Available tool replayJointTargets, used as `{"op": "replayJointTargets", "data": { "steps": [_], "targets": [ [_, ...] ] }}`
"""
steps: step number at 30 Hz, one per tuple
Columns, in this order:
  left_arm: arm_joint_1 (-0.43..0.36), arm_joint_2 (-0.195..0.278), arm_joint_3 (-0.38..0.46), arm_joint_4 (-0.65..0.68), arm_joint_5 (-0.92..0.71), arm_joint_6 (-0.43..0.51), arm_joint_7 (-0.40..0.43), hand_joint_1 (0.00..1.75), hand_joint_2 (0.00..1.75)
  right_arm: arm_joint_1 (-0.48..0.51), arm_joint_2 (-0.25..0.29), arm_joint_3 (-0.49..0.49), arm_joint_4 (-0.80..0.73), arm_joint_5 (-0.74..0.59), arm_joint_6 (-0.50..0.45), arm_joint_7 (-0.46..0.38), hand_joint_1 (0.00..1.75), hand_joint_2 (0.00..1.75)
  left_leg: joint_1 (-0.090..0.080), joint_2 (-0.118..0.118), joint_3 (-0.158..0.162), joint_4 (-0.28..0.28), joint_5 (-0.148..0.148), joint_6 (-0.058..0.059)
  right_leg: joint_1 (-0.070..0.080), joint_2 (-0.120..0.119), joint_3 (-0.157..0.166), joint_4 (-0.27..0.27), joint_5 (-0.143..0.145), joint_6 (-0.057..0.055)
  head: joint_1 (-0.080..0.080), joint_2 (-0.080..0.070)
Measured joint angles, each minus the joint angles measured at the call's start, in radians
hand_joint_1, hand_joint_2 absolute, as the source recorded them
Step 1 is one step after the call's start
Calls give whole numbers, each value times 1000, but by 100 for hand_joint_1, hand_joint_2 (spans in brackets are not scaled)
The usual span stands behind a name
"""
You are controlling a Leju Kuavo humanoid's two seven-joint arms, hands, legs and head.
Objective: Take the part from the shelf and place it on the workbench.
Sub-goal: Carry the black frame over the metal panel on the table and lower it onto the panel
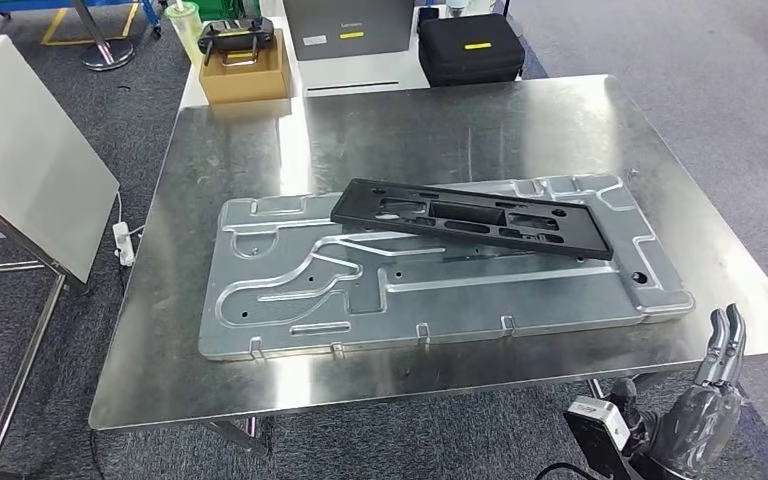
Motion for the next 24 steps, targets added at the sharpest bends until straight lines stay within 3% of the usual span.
{"op": "replayJointTargets", "data": {
  "steps": [1, 4, 5, 7, 9, 11, 12, 15, 16, 18, 20, 22, 24],
  "targets": [
    [-1, 0, 1, 0, 0, 0, 0, 0, 0, 1, 0, 0, 0, -1, 0, 0, 0, 0, -2, 0, 15, -32, 6, 3, 1, 0, -2, 2, 3, 5, 0, 0],
    [2, 0, 4, 0, 1, 0, -2, 0, 0, 5, 0, 0, -1, -7, 0, -3, 0, 0, -3, 1, 13, -46, 18, 17, -2, 0, -6, 3, 11, 22, 0, 0],
    [2, 0, 5, 0, 1, 0, -3, 0, 0, 7, -1, 0, -1, -11, 0, -4, 0, 0, -1, 2, 11, -50, 26, 23, -3, 2, -10, 11, 2, 28, 1, 0],
    [1, 0, 6, 0, 1, 0, -4, 0, 0, 10, -2, -2, -1, -18, 0, -7, 0, 0, 2, 6, 3, -56, 42, 35, -5, 5, -37, 77, -55, 37, 1, 0],
    [1, 0, 7, 0, 1, 0, -5, 0, 0, 14, -4, -6, -1, -24, 0, -9, 0, 0, 0, 8, -12, -55, 52, 40, -8, 6, -82, 202, -131, 45, 2, 0],
    [2, 0, 8, 0, 0, 0, -5, 0, 0, 19, -6, -11, -1, -30, 0, -10, 0, 0, -1, 8, -26, -50, 59, 39, -12, 6, -96, 268, -155, 50, 1, 0],
    [2, 0, 9, 0, 0, 0, -5, 0, 0, 20, -6, -13, -1, -33, 0, -10, 0, 0, 0, 8, -32, -46, 60, 38, -14, 6, -72, 241, -137, 51, 1, 0],
    [1, 0, 9, 0, 0, 0, -6, 0, 0, 21, -8, -15, -2, -35, 0, -11, 0, 0, -1, 8, -43, -34, 63, 31, -16, 7, 46, 46, -68, 47, 1, 0],
    [1, 0, 9, 0, 0, 0, -6, 0, 0, 22, -8, -15, -2, -36, -1, -11, 0, 0, -2, 7, -46, -31, 64, 26, -14, 8, 65, 8, -60, 43, 1, 0],
    [0, 0, 9, 0, 0, 0, -6, 0, 0, 23, -8, -16, -2, -36, -1, -11, 0, 0, -4, 7, -50, -31, 70, 13, -7, 9, 65, -6, -54, 32, 1, 0],
    [1, 0, 9, 0, 0, 0, -6, 0, 0, 24, -8, -16, -2, -36, -1, -11, 0, 0, -2, 6, -55, -25, 64, 2, -9, 8, 61, -11, -44, 17, 1, 0],
    [1, 0, 10, 0, 0, 1, -6, 0, 0, 23, -8, -16, -3, -36, -1, -11, 0, 0, 0, 4, -81, 36, 12, -6, -13, 5, 53, -18, -32, 0, 0, 0],
    [1, 0, 10, 0, 0, 1, -6, 0, 0, 24, -8, -16, -3, -36, -1, -12, 0, 0, 3, 3, -127, 158, -66, -11, -9, 3, 39, -17, -23, -8, -1, 0]
  ]
}}
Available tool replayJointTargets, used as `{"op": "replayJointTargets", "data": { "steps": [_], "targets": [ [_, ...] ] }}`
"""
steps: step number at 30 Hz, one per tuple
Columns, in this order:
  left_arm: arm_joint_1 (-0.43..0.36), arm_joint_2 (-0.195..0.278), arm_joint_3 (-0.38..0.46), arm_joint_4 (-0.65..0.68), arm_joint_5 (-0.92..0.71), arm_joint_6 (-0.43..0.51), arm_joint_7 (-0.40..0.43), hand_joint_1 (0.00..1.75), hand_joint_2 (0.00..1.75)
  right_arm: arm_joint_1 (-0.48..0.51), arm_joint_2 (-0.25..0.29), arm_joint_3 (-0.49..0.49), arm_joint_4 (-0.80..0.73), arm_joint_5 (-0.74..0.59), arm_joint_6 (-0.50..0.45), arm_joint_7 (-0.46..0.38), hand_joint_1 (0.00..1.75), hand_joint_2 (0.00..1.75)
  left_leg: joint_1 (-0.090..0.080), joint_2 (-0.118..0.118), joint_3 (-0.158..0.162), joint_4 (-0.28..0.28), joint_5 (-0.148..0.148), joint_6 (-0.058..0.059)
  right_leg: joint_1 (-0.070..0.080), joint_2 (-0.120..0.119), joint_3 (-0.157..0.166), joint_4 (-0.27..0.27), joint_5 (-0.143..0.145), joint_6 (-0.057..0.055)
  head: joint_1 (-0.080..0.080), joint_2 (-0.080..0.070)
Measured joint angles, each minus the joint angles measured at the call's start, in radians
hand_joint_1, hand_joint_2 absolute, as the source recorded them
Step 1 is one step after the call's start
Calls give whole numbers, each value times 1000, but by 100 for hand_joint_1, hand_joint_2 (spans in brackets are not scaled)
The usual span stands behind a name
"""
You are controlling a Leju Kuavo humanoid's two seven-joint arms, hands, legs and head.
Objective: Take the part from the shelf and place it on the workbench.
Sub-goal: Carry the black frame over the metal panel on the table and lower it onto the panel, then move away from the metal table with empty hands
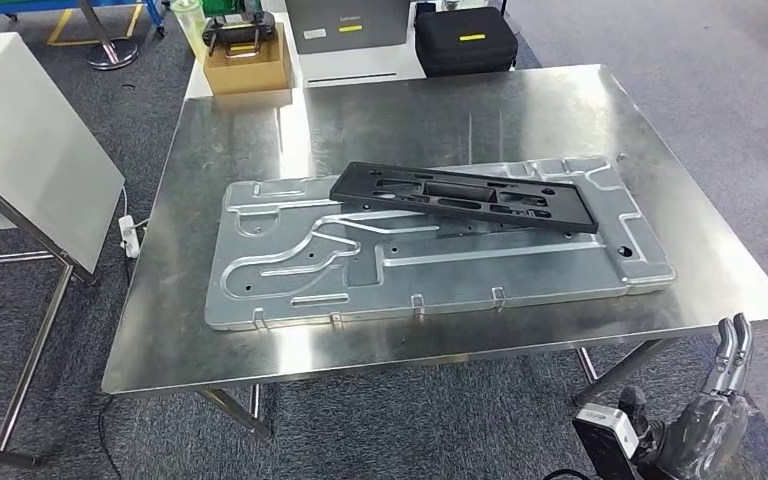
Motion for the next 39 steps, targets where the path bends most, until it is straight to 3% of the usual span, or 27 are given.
{"op": "replayJointTargets", "data": {
  "steps": [1, 2, 3, 5, 7, 11, 13, 15, 17, 18, 19, 21, 23, 24, 27, 29, 31, 32, 33, 34, 36, 37, 39],
  "targets": [
    [0, 0, 0, 0, 0, 0, 0, 0, 0, 0, 0, 0, 0, -1, 0, -1, 0, 0, 1, 0, -17, 53, -25, -2, 2, 0, -8, 1, 4, -1, 0, 0],
    [1, 0, 0, 0, 0, 0, 0, 0, 0, 1, 0, 0, 0, -3, 0, -1, 0, 0, 1, 0, -19, 77, -31, -2, 3, 0, -15, 3, 8, 0, 0, 0],
    [1, 0, 0, 0, 0, 0, 0, 0, 0, 1, 0, 0, 0, -6, 0, -2, 0, 0, 1, 0, -1, 59, -17, -2, 3, 0, -21, 5, 12, 1, 0, 0],
    [0, 0, 1, 0, 0, 0, 0, 0, 0, 2, 0, -1, 0, -13, 0, -5, 0, 0, 1, 0, 78, -64, 36, 3, 3, 0, -30, 11, 17, 5, 0, 0],
    [-2, 0, 1, 0, 0, 0, -2, 0, 0, 2, 0, -3, 0, -18, 0, -8, 0, 0, -2, 0, 137, -176, 66, 10, 6, 0, -36, 17, 21, 12, 0, 0],
    [-1, 0, 1, 0, 1, 1, -9, 0, 0, 4, 0, -11, 0, -34, 3, -11, 0, 0, -4, 2, 143, -207, 81, 29, 5, 1, -42, 19, 29, 36, 1, 0],
    [-1, 0, 2, 0, 2, 2, -10, 0, 0, 8, -1, -20, 0, -41, 4, -12, 0, 0, -2, 6, 140, -215, 96, 42, 3, 3, -62, 64, -9, 46, 1, 0],
    [-2, 0, 2, 0, 2, 2, -10, 0, 0, 12, -1, -32, 1, -48, 4, -13, 0, 0, -2, 11, 132, -216, 103, 50, -1, 4, -109, 179, -80, 55, 2, 0],
    [0, 0, 2, 0, 3, 2, -10, 0, 0, 18, -2, -44, 4, -54, 5, -13, 0, 0, -4, 17, 125, -214, 106, 51, -3, 3, -143, 273, -115, 62, 2, 0],
    [1, 0, 2, 0, 3, 2, -10, 0, 0, 21, -2, -50, 5, -57, 6, -13, 0, 0, -4, 21, 123, -213, 106, 51, -4, 3, -137, 273, -105, 63, 2, 0],
    [0, 0, 3, 0, 4, 1, -10, 0, 0, 22, -2, -56, 7, -62, 8, -13, 0, 0, -4, 25, 123, -211, 106, 50, -5, 1, -111, 233, -79, 63, 2, 0],
    [0, 0, 3, 0, 5, 1, -10, 0, 0, 22, -1, -71, 11, -72, 18, -12, 0, 0, -5, 33, 124, -207, 102, 45, -3, -16, -37, 99, -24, 58, 2, 0],
    [0, -1, 4, 0, 6, 1, -10, 0, 0, 21, -1, -90, 19, -82, 35, -11, 0, 0, -10, 40, 122, -203, 99, 34, 5, -31, 0, 19, -6, 46, 1, 0],
    [-1, -1, 5, 0, 6, 1, -10, 0, 0, 20, -1, -101, 26, -87, 45, -12, 0, 0, -11, 45, 121, -202, 99, 29, 9, -32, -1, 12, -9, 39, 1, 0],
    [-2, -2, 6, 0, 6, 1, -10, 0, 0, 18, 4, -134, 50, -99, 71, -21, 0, 0, -10, 46, 116, -188, 84, 14, 4, -17, -5, 4, 0, 21, 0, 0],
    [-2, -2, 8, 0, 6, 1, -10, 0, 0, 15, 9, -149, 62, -103, 77, -28, 0, 0, -7, 24, 81, -106, 28, 6, 0, -8, -8, -1, 6, 8, 0, 0],
    [0, -2, 8, 0, 6, 1, -10, 0, 0, 12, 12, -157, 73, -104, 79, -32, 0, 0, -6, 8, 20, 27, -36, 4, 2, 3, -14, 0, 9, 2, 0, 0],
    [2, -2, 9, 0, 6, 1, -10, 0, 0, 12, 13, -161, 77, -105, 79, -33, 0, 0, -5, 6, 0, 73, -48, 3, 3, 10, -16, 1, 10, 1, 0, 0],
    [2, -2, 9, 0, 6, 1, -10, 0, 0, 12, 14, -164, 81, -105, 79, -33, 0, 0, -4, 5, -4, 84, -41, 3, 3, 17, -17, 2, 10, 1, 0, 0],
    [3, -2, 9, 0, 6, 1, -10, 0, 0, 12, 15, -168, 85, -105, 79, -33, 0, 0, -3, 3, 12, 53, -14, 4, 3, 25, -17, 4, 11, 2, 0, 0],
    [3, -1, 11, 0, 6, 1, -10, 0, 0, 11, 18, -173, 92, -105, 79, -34, 0, 0, -2, -17, 77, -80, 56, 10, 4, 40, -17, 9, 11, 4, 0, 0],
    [3, -1, 12, 0, 6, 1, -10, 0, 0, 10, 19, -174, 95, -105, 80, -34, 0, 0, -1, -30, 103, -140, 77, 12, 5, 48, -20, 13, 11, 8, 0, 0],
    [2, -1, 13, 0, 6, 1, -10, 0, 0, 8, 21, -178, 100, -105, 84, -32, 0, 0, -2, -46, 122, -191, 85, 17, 5, 61, -27, 16, 16, 19, 0, 0]
  ]
}}
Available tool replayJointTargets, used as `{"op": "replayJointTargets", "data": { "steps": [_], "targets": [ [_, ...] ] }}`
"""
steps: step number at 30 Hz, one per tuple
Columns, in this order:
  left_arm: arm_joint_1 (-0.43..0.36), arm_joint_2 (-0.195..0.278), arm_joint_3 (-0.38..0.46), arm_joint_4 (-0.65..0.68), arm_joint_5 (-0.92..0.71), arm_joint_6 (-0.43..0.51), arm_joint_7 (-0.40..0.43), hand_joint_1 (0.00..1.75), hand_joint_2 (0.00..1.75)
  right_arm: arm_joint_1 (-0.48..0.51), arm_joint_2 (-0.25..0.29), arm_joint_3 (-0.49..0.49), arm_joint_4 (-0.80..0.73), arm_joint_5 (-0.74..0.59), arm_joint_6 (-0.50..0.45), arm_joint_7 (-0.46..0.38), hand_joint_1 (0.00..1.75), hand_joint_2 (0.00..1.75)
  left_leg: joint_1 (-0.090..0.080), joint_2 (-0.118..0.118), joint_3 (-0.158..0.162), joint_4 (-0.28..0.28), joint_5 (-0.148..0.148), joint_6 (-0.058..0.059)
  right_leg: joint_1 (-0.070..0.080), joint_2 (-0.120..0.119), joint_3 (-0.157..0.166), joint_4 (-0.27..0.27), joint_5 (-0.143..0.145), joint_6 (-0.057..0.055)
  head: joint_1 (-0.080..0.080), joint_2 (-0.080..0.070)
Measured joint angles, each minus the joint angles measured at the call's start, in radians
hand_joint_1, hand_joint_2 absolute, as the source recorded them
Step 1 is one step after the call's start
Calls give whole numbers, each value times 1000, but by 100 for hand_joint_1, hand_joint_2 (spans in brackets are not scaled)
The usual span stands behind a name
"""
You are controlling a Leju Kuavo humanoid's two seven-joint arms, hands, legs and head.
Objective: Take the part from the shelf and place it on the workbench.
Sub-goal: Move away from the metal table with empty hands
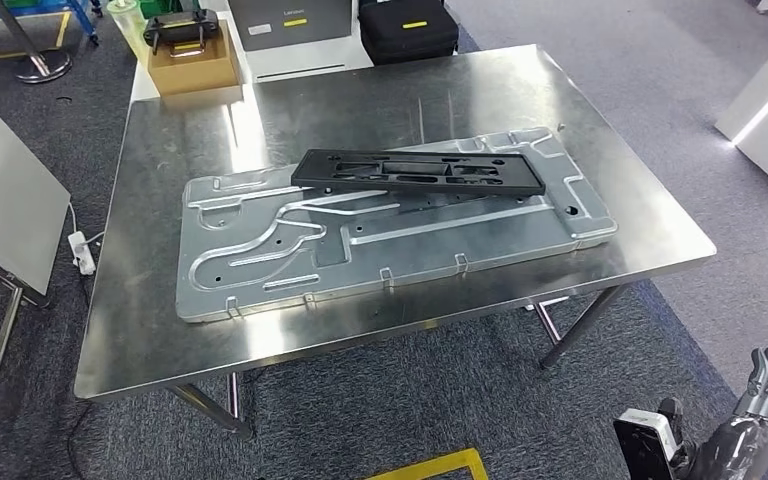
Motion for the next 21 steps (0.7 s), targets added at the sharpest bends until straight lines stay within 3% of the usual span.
{"op": "replayJointTargets", "data": {
  "steps": [2, 4, 7, 8, 9, 10, 12, 14, 16, 18, 19, 21],
  "targets": [
    [-1, 0, 1, 0, 0, 0, 0, 0, 0, -1, 3, -13, 7, -3, 9, 2, 0, 0, 1, 12, 2, -9, 7, 9, -2, 10, -5, -2, 6, 13, 0, 0],
    [-1, -2, 2, 0, 0, 0, 1, 0, 0, -4, 7, -40, 22, -13, 25, 2, 0, 0, 4, 27, 5, -20, 19, 24, -4, -6, -16, 24, -14, 22, 1, 0],
    [0, -3, 7, 0, 0, 0, 3, 0, 0, -20, 17, -103, 68, -27, 63, -3, 0, 0, 2, 52, 0, -25, 25, 33, -8, -41, -88, 187, -107, 33, 2, 0],
    [1, -3, 8, 0, 0, 0, 4, 0, 0, -24, 23, -127, 90, -28, 78, -7, 0, 0, 0, 60, -2, -25, 25, 33, -10, -43, -109, 236, -125, 36, 2, 0],
    [2, -3, 10, 0, 0, 0, 4, 0, 0, -27, 28, -152, 111, -28, 92, -14, 0, 0, -1, 68, -2, -25, 25, 33, -12, -45, -115, 255, -125, 38, 2, 0],
    [2, -3, 11, 0, 0, 1, 5, 0, 0, -31, 33, -176, 131, -27, 105, -21, 0, 0, -1, 76, -3, -24, 25, 32, -13, -47, -103, 237, -107, 39, 2, 0],
    [1, -4, 12, 0, 0, 1, 5, 0, 0, -44, 44, -232, 173, -20, 128, -36, 0, 0, -2, 89, -1, -22, 22, 29, -14, -67, -36, 112, -48, 38, 2, 0],
    [0, -4, 14, 0, 0, 1, 5, 0, 0, -65, 55, -293, 220, -8, 149, -46, 0, 0, -6, 101, 1, -20, 18, 20, -6, -89, 18, 7, -16, 28, 2, 0],
    [-1, -5, 18, 0, 0, 2, 5, 0, 0, -85, 62, -356, 282, 5, 168, -51, 0, 0, -8, 110, 3, -19, 15, 10, 4, -87, 24, -15, -16, 17, 2, 0],
    [-3, -6, 20, 0, 0, 2, 7, 0, 0, -107, 64, -427, 366, 19, 185, -56, 0, 0, -5, 113, 5, -16, 8, -1, 2, -75, 25, -21, -12, 5, 2, 0],
    [-3, -7, 21, 0, 0, 2, 7, 0, 0, -122, 64, -464, 417, 25, 193, -61, 0, 0, -3, 103, -1, 1, -8, -6, 1, -69, 26, -26, -9, -1, 2, 0],
    [-3, -8, 25, 0, 0, 2, 8, 0, 0, -155, 62, -541, 536, 34, 212, -74, 0, 0, 0, 72, -42, 96, -68, -10, -1, -59, 27, -31, -4, -11, 1, 0]
  ]
}}
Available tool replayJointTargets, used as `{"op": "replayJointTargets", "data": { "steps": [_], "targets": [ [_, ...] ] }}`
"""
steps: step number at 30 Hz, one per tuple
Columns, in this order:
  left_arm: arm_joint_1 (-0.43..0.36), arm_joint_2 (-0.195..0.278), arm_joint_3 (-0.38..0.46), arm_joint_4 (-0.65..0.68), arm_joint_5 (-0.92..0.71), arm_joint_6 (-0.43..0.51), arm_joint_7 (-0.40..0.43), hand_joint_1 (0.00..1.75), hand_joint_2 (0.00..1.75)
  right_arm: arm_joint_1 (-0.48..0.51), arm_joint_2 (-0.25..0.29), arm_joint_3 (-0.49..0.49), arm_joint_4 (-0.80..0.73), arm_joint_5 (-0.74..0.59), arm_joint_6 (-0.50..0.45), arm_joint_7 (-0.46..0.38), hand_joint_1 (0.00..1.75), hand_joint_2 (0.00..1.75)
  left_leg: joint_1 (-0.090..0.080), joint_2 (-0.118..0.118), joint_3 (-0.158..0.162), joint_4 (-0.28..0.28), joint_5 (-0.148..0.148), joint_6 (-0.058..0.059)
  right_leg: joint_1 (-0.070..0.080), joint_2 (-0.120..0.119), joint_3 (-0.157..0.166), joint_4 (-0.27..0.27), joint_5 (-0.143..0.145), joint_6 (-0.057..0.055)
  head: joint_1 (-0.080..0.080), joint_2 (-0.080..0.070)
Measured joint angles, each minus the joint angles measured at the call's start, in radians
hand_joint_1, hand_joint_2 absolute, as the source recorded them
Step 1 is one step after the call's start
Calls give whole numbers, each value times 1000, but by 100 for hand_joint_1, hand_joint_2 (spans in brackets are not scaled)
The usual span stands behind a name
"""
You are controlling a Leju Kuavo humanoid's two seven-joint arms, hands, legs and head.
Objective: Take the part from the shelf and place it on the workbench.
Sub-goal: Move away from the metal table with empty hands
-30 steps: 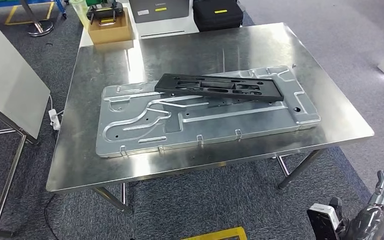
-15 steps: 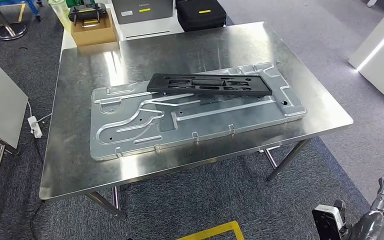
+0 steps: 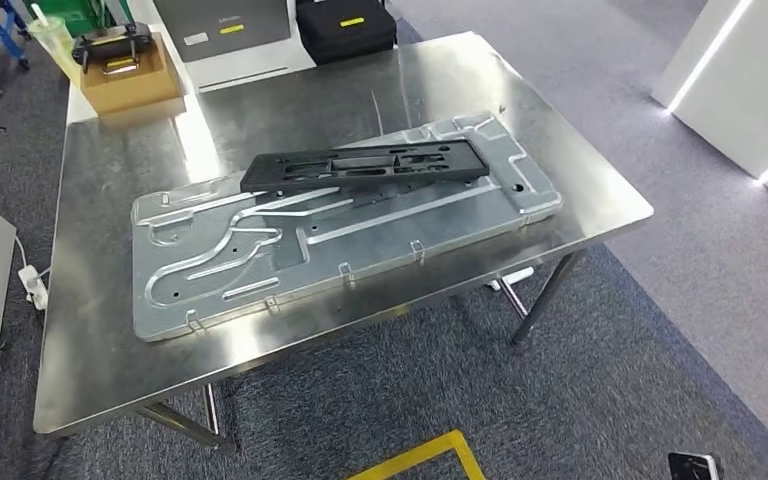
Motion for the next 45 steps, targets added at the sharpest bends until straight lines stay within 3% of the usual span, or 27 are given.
{"op": "replayJointTargets", "data": {
  "steps": [2, 3, 4, 7, 9, 11, 13, 14, 16, 18, 19, 21, 23, 24, 25, 27, 29, 31, 33, 34, 35, 36, 38, 40, 42, 43, 45],
  "targets": [
    [2, 0, 6, 0, 0, -1, 0, 0, 0, -36, -9, -76, 144, -4, 20, -12, 0, 0, 0, -17, -60, 130, -56, -2, 2, 15, -3, 1, 1, -5, 0, 0],
    [3, 0, 8, 0, -1, -1, 0, 0, 0, -51, -16, -115, 220, -10, 27, -15, 0, 0, 0, -20, -75, 162, -59, -2, 3, 23, -4, 3, 1, -5, 0, 0],
    [4, 0, 10, 0, -2, -1, 0, 0, 0, -63, -23, -151, 290, -16, 31, -17, 0, 0, 0, -21, -74, 157, -42, -2, 4, 32, -5, 6, 1, -5, 0, 0],
    [4, 0, 13, 0, -4, -1, 0, 0, 0, -83, -32, -225, 436, -21, 33, -13, 0, 0, 1, -52, 4, -21, 56, 6, 4, 59, -8, 17, -3, -1, 0, 0],
    [2, 0, 15, 0, -6, -2, 0, 0, 0, -101, -37, -256, 511, -17, 29, 23, 0, 0, 2, -76, 34, -94, 75, 12, 3, 78, -15, 23, -2, 7, 0, 0],
    [-1, 0, 15, 0, -8, -2, 0, 0, 0, -114, -45, -283, 588, -8, 16, 82, 0, 0, 2, -71, 38, -104, 76, 19, 2, 93, -21, 22, 3, 20, 0, 0],
    [-2, -1, 16, 0, -10, -2, 2, 0, 0, -117, -47, -304, 662, 6, -9, 139, 0, 0, 4, -55, 43, -114, 85, 33, 0, 73, -28, 36, -8, 31, 1, 0],
    [-2, -2, 16, 0, -11, -2, 3, 0, 0, -120, -47, -310, 699, 16, -26, 172, 0, 0, 5, -46, 44, -120, 90, 40, 0, 54, -42, 67, -30, 34, 2, 0],
    [0, -2, 16, 0, -14, -2, 5, 0, 0, -127, -44, -314, 759, 36, -51, 230, 0, 0, 3, -24, 42, -122, 92, 45, -3, 21, -97, 183, -95, 41, 4, 0],
    [2, -2, 17, 0, -14, -2, 6, 0, 0, -131, -40, -316, 803, 48, -62, 262, 0, 0, 0, 1, 41, -122, 91, 46, -9, 14, -145, 285, -130, 47, 3, 0],
    [2, -2, 17, 0, -14, -2, 7, 0, 0, -131, -39, -318, 819, 51, -63, 271, 0, 0, 0, 13, 41, -121, 89, 45, -11, 12, -145, 289, -121, 50, 3, 0],
    [1, -2, 17, 0, -14, -2, 7, 0, 0, -131, -37, -322, 847, 64, -62, 301, 0, 0, 0, 33, 46, -120, 85, 40, -15, -5, -88, 188, -61, 52, 3, 0],
    [0, -2, 18, 0, -15, -2, 7, 0, 0, -134, -34, -324, 868, 91, -62, 349, 0, 0, -4, 50, 52, -118, 77, 29, -10, -42, -23, 64, -20, 44, 3, 0],
    [-1, -2, 18, 0, -15, -2, 7, 0, 0, -135, -30, -324, 878, 107, -62, 373, 0, 0, -5, 57, 54, -117, 73, 22, -6, -52, -8, 33, -14, 38, 3, 0],
    [-2, -2, 18, 0, -15, -2, 6, 0, 0, -135, -27, -324, 887, 122, -63, 394, 0, 0, -7, 64, 56, -117, 71, 16, -1, -53, -6, 24, -17, 30, 2, 0],
    [-4, -2, 19, 0, -15, -2, 4, 0, 0, -133, -20, -324, 901, 143, -66, 420, 0, 0, -4, 73, 60, -116, 66, 5, 0, -33, -8, 21, -13, 17, 2, 0],
    [-5, -2, 19, 0, -15, -2, 3, 0, 0, -132, -13, -324, 910, 151, -70, 430, 0, 0, 0, 41, 47, -79, 37, -5, -3, -16, -6, 14, -8, 4, 2, 0],
    [-3, -2, 20, 0, -15, -2, 2, 0, 0, -135, -8, -324, 917, 154, -72, 434, 0, 0, 3, -6, -5, 34, -27, -9, -3, 4, -7, 12, -6, -6, 1, 0],
    [1, -3, 22, 0, -15, -2, 2, 0, 0, -137, -5, -323, 922, 165, -72, 444, 0, 0, 3, -20, -65, 157, -73, -10, 0, 27, -9, 14, -5, -11, 1, 0],
    [2, -3, 23, 0, -15, -2, 2, 0, 0, -136, -4, -322, 925, 176, -70, 454, 0, 0, 3, -21, -78, 179, -68, -9, 2, 40, -9, 16, -5, -11, 1, 0],
    [3, -2, 24, 0, -15, -2, 1, 0, 0, -136, -2, -318, 929, 188, -67, 466, 0, 0, 3, -23, -73, 161, -44, -8, 2, 54, -9, 18, -5, -11, 1, 0],
    [2, -2, 26, 0, -15, -3, -1, 0, 0, -135, 1, -312, 932, 203, -63, 479, 0, 0, 4, -30, -52, 108, -4, -5, 3, 67, -8, 20, -6, -11, 1, 0],
    [2, -1, 28, 0, -14, -7, -6, 0, 0, -135, 8, -297, 939, 230, -55, 500, 0, 0, 7, -71, 3, -27, 60, 0, 4, 91, -11, 26, -8, -7, 2, 0],
    [0, -1, 31, 0, -14, -13, -11, 0, 0, -134, 16, -278, 945, 261, -44, 520, 0, 0, 7, -101, 28, -91, 74, 5, 3, 111, -17, 31, -7, 4, 2, 0],
    [-2, 0, 33, 0, -15, -19, -15, 0, 0, -130, 24, -256, 952, 298, -29, 539, 0, 0, 6, -86, 33, -99, 77, 14, 1, 125, -22, 29, -3, 16, 2, 0],
    [-2, 0, 33, 0, -16, -21, -19, 0, 0, -127, 28, -245, 956, 316, -21, 547, 0, 0, 6, -74, 36, -105, 81, 21, 1, 114, -25, 34, -7, 21, 2, 0],
    [-1, 0, 33, 0, -17, -29, -30, 0, 0, -126, 36, -222, 962, 348, 0, 559, 0, 0, 8, -48, 41, -117, 90, 35, 2, 62, -51, 92, -47, 28, 4, 0]
  ]
}}
